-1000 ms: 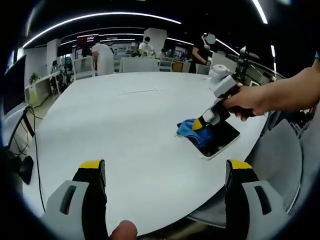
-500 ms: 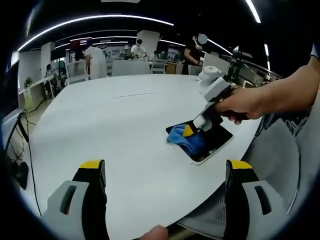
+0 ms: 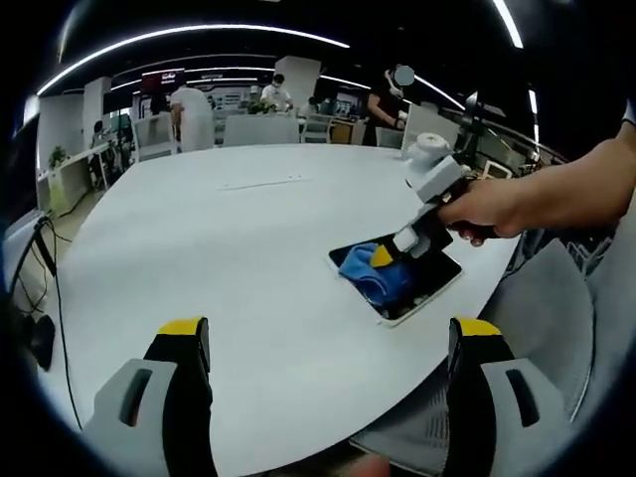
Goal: Wipe the mirror surface with the cleaning cloth until all visible marks leave the cleaned area.
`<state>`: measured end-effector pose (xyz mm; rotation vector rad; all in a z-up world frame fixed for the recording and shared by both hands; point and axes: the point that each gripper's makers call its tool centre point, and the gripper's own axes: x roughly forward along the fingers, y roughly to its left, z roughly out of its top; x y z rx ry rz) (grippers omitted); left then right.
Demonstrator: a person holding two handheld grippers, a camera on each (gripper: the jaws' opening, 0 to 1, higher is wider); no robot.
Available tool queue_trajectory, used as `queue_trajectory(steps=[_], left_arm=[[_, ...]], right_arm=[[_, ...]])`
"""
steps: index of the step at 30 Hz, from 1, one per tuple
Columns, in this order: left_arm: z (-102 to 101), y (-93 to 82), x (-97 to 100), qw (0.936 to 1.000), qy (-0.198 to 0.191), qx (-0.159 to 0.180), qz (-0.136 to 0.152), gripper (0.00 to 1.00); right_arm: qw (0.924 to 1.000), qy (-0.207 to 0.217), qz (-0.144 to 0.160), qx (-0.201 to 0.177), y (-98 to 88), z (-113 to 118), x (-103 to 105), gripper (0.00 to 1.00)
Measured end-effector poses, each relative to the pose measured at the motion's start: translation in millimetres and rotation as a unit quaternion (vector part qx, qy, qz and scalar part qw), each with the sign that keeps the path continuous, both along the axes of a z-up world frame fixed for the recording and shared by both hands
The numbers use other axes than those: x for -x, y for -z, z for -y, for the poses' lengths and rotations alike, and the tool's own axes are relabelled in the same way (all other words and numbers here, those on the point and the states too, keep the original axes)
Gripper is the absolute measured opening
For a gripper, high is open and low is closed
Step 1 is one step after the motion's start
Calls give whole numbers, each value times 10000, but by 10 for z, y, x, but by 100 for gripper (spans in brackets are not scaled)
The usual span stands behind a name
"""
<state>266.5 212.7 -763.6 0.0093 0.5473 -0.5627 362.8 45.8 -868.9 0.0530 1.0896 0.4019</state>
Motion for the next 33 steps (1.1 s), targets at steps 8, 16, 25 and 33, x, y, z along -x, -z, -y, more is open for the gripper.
queue_trajectory(steps=[8,16,25,33], left_arm=[[38,14,1,10000,-25,33,-55,99],[149,-7,27,9999,48,86,70,99],[94,41,60,10000,10,24,-28,99],[166,-12,71,9999,46,30,147,99]], right_arm=[[9995,276,-97,-66,-3,248,29,0],[9999,137,-85,-11,-27,447,82,0],[9999,134,-79,55,3,624,38,0],[9996,251,-96,35,3,829,32,0]])
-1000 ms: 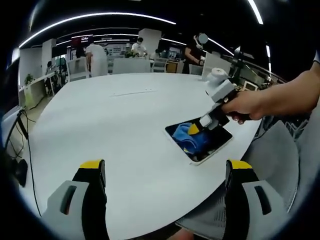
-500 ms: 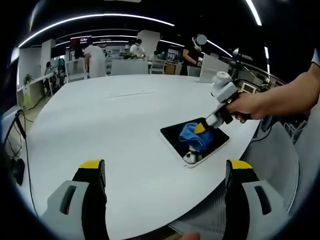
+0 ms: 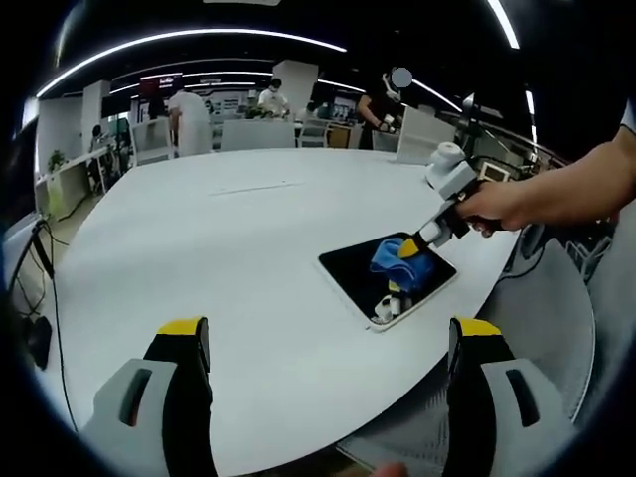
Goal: Wipe the mirror surface with the cleaning cloth until all visible marks leave the cleaned area.
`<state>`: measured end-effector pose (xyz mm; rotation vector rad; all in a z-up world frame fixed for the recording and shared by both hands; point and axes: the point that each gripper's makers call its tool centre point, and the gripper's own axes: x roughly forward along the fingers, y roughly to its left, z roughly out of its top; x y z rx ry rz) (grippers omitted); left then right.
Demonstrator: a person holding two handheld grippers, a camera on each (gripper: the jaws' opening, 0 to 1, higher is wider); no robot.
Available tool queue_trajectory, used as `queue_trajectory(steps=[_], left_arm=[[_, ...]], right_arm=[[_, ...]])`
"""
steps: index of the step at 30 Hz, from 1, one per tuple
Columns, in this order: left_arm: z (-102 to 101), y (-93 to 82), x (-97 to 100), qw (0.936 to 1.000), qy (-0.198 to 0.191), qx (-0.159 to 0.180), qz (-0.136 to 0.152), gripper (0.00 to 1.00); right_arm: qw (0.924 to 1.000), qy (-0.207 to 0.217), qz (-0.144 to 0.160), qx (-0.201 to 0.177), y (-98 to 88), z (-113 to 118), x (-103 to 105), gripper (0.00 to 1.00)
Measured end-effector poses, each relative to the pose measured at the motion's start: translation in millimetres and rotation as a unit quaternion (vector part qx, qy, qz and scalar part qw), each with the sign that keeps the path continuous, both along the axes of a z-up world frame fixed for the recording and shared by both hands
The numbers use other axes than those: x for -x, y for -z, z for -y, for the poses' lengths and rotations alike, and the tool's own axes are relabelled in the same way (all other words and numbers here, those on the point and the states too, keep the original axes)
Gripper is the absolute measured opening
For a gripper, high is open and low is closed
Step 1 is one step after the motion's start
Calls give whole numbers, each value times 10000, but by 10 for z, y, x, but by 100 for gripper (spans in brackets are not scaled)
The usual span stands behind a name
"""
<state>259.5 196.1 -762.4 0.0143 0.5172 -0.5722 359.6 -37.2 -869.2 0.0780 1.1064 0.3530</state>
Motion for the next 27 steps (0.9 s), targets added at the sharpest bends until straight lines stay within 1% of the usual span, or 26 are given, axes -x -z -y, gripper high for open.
queue_trajectory(steps=[2,4,8,11,13,15,16,17,19,20,23,27], left_arm=[[22,8,15,10000,13,29,-40,99],[30,43,37,9999,19,-23,-114,99],[25,49,39,9999,-23,-21,-127,99],[7,35,13,9998,-135,22,-119,99],[24,24,5,9998,-151,106,-125,99],[48,16,7,9998,-128,123,-103,99],[61,0,-1,9997,-140,171,-53,99],[83,-38,-10,9995,-137,260,65,99],[111,-51,-4,9994,-115,318,85,99],[124,-44,-1,9995,-111,286,96,99],[149,-1,27,9996,-71,276,-46,99],[189,10,46,9995,-38,315,-71,99]], right_arm=[[10000,14,-4,-7,-1,47,5,0],[10000,34,-1,1,-14,99,24,0],[10000,86,-7,18,-25,191,33,0],[9999,127,2,32,-26,264,30,0],[9998,211,35,15,-34,317,41,0],[9997,242,39,-11,-29,334,36,0],[9997,240,39,-7,-28,335,35,0],[9997,225,33,16,-27,345,34,0],[9997,237,16,26,-37,372,47,0],[9997,257,1,9,-46,395,59,0],[9996,295,-22,-9,-57,443,75,0],[9995,315,-20,76,-39,547,52,0]])
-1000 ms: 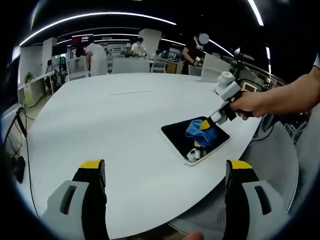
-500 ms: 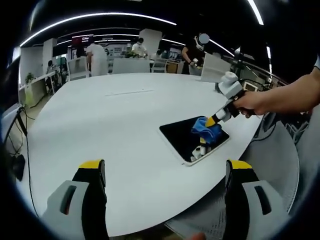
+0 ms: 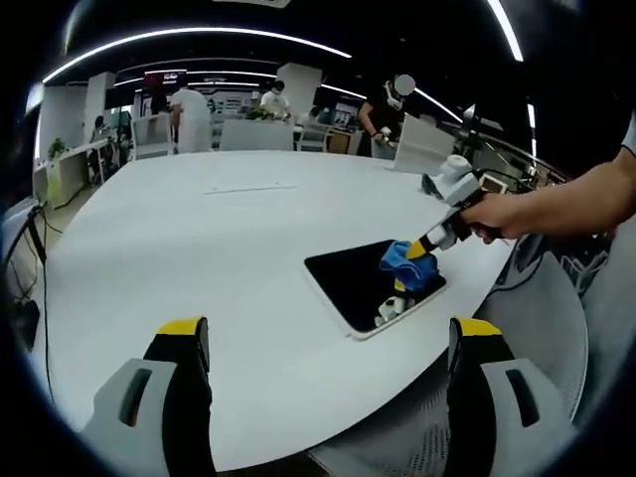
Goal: Wipe the mirror surface with the cleaning cloth until all visible marks leave the cleaned area.
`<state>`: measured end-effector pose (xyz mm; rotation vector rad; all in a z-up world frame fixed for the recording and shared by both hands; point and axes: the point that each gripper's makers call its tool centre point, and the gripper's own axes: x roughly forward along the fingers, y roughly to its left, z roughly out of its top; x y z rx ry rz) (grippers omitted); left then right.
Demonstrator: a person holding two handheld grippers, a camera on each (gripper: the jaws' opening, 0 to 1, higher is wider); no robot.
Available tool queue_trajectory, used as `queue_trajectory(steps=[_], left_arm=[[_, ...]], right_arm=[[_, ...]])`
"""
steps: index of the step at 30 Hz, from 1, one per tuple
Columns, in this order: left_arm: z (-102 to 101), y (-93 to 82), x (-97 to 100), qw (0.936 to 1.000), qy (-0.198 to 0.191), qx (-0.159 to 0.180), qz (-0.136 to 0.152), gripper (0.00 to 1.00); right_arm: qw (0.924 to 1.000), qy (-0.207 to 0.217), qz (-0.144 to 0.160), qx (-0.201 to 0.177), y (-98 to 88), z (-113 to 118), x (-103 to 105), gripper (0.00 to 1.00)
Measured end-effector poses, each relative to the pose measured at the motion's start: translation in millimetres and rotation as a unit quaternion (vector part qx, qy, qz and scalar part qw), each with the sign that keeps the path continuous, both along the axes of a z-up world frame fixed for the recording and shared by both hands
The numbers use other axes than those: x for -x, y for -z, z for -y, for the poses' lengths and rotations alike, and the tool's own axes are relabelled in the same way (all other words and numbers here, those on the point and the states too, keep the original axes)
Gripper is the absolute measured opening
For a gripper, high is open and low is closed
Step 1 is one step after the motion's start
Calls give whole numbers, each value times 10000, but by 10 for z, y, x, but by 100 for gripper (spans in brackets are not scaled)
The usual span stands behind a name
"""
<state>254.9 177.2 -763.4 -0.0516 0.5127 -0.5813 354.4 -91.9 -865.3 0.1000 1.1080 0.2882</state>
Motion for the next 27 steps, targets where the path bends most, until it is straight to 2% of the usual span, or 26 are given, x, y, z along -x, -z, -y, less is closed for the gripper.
queue_trajectory(steps=[2,4,5,6,8,10,12,14,16,17,18,23,24,27], left_arm=[[-10,-2,-13,9999,18,-63,82,99],[-70,-83,-85,9992,-39,-80,401,99],[-41,-148,-88,9990,-91,251,359,99],[-16,-166,-78,9988,-89,383,296,99],[22,-140,-57,9993,15,232,308,99],[97,-93,-13,9994,141,249,176,99],[161,-62,14,9994,197,202,192,99],[222,-47,27,9992,201,318,143,99],[285,-102,8,9983,189,499,249,99],[296,-114,-7,9984,187,430,327,99],[293,-115,-20,9985,186,357,383,99],[262,-27,34,9993,216,108,284,99],[226,19,63,9998,142,139,87,99],[171,-54,27,9992,-60,340,204,99]], right_arm=[[10000,25,19,19,8,48,-4,0],[10000,51,26,45,19,86,-16,0],[10000,71,29,62,19,111,-16,0],[9999,87,28,60,18,131,-15,0],[9999,115,19,56,15,155,-13,0],[9999,133,21,73,17,177,-18,0],[9998,143,20,98,16,199,-22,0],[9998,155,17,124,10,225,-20,0],[9997,210,-9,88,9,240,-7,0],[9997,211,-6,93,13,241,-10,0],[9997,213,-6,104,14,245,-10,0],[9997,200,18,148,3,259,13,0],[9997,207,19,149,1,258,15,0],[9997,196,27,175,2,257,9,0]])
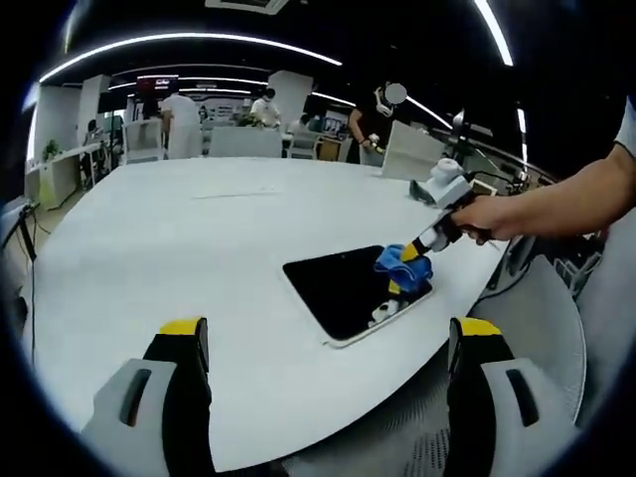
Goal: Wipe the mirror surface with the cleaning cloth until all visible marks leave the cleaned area.
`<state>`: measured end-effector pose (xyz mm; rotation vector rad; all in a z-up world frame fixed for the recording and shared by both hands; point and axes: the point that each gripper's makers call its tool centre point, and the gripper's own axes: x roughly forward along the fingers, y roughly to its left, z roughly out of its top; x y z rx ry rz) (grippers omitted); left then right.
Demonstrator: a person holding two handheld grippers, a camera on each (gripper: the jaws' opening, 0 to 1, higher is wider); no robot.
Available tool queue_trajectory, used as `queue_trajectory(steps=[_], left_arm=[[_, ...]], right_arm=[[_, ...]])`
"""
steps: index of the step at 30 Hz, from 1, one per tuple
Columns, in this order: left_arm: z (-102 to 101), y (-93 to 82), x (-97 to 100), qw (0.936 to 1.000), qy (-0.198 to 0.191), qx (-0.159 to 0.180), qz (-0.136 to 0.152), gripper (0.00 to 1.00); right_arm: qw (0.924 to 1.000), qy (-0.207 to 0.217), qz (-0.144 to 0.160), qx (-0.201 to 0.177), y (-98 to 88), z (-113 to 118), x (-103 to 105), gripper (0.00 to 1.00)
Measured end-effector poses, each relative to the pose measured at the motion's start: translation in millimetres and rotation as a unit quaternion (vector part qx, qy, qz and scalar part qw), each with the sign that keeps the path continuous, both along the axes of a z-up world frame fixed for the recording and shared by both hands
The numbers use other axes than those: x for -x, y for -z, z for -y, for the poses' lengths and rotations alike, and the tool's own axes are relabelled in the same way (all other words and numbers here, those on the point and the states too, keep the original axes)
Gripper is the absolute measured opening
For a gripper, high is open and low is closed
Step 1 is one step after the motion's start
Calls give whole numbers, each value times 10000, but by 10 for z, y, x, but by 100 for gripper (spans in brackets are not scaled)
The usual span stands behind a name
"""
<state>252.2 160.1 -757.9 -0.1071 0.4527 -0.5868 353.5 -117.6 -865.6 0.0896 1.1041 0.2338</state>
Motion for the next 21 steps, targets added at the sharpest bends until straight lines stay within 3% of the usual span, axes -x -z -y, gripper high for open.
queue_trajectory(steps=[6,9,11,13,18,21], left_arm=[[57,73,71,9991,282,-321,-79,99],[-31,81,98,9991,128,-395,-6,99],[-75,85,114,9993,15,-349,-100,99],[-78,34,125,9991,38,-418,83,99],[-129,64,140,9990,49,-447,4,99],[-191,13,178,9984,-56,-541,173,99]], right_arm=[[10000,43,13,36,-11,45,6,0],[9999,75,47,68,-9,66,-2,0],[9999,69,62,69,-7,50,9,0],[9999,47,85,93,-4,38,16,0],[9999,-10,46,129,7,49,-3,0],[9999,6,40,114,13,49,-12,0]])
